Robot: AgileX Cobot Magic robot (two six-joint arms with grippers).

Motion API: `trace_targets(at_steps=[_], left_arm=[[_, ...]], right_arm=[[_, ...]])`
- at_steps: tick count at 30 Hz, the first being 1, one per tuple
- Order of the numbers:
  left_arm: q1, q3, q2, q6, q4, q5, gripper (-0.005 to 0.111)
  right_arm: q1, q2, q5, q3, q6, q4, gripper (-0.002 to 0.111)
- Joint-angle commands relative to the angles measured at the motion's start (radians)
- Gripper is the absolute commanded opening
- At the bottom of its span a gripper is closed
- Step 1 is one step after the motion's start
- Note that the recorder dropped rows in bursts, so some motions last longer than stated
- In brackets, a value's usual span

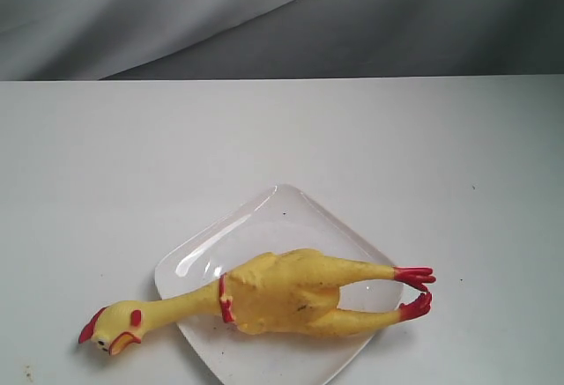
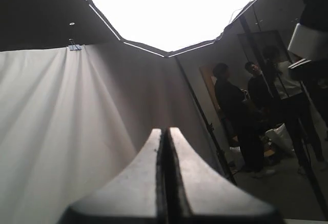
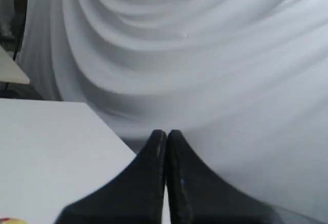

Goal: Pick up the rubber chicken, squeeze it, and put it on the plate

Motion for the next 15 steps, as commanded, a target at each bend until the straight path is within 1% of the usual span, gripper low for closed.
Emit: trace_targets(at_steps=[1, 2, 4, 5, 6, 9, 15], left_arm=[[0.009, 0.004, -0.003, -0.024, -0.005, -0.008, 0.0], [0.009, 0.004, -0.003, -0.024, -0.005, -0.01, 0.0], [0.009, 0.004, -0.003, -0.024, -0.005, -0.01, 0.0], [0.009, 0.004, -0.003, -0.024, -0.005, -0.01, 0.0], [0.009, 0.004, -0.003, -0.024, -0.005, -0.01, 0.0], [0.009, 0.004, -0.003, -0.024, -0.005, -0.01, 0.0], [0.009, 0.004, -0.003, -0.024, -0.005, -0.015, 0.0]], right_arm=[[0.002, -0.224, -0.026, 0.093, 0.006, 0.024, 0.0], [0.002, -0.302, -0.026, 0.116, 0.006, 0.024, 0.0], [0.0, -0.352, -0.023, 0.141, 0.036, 0.019, 0.0], [0.0, -0.352, -0.008, 0.139, 0.046, 0.026, 0.0], [0.0, -0.352, 0.045, 0.135, 0.106, 0.019, 0.0], [0.0, -0.352, 0.061, 0.135, 0.168, 0.031, 0.0], [0.0, -0.352, 0.082, 0.135, 0.183, 0.026, 0.0]])
